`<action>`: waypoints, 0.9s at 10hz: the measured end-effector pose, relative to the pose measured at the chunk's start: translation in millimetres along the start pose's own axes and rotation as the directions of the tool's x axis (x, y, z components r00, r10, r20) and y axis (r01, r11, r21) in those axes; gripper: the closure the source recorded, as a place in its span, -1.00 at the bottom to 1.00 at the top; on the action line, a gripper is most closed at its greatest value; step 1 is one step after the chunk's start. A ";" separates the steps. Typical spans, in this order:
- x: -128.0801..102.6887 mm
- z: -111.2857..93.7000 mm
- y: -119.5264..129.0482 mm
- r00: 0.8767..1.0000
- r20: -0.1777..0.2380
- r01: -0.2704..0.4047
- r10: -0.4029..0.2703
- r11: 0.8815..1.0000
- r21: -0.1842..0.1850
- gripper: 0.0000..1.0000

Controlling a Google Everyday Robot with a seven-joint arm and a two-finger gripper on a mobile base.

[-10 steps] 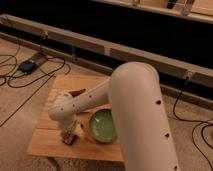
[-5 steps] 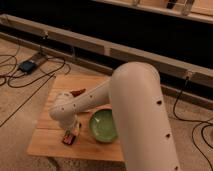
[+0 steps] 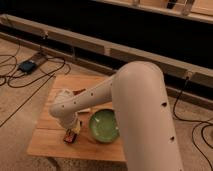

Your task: Place the eraser on the white sponge

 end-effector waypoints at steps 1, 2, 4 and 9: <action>2.6 -11.8 -4.3 1.000 0.000 0.009 -0.009 1.000 0.011 1.00; 6.4 -24.2 -8.2 1.000 0.004 0.015 -0.015 1.000 0.019 1.00; 24.1 -42.9 -14.8 1.000 0.006 0.012 -0.012 0.999 0.036 1.00; 90.9 -50.5 -24.4 0.999 -0.011 -0.035 0.035 0.999 0.039 1.00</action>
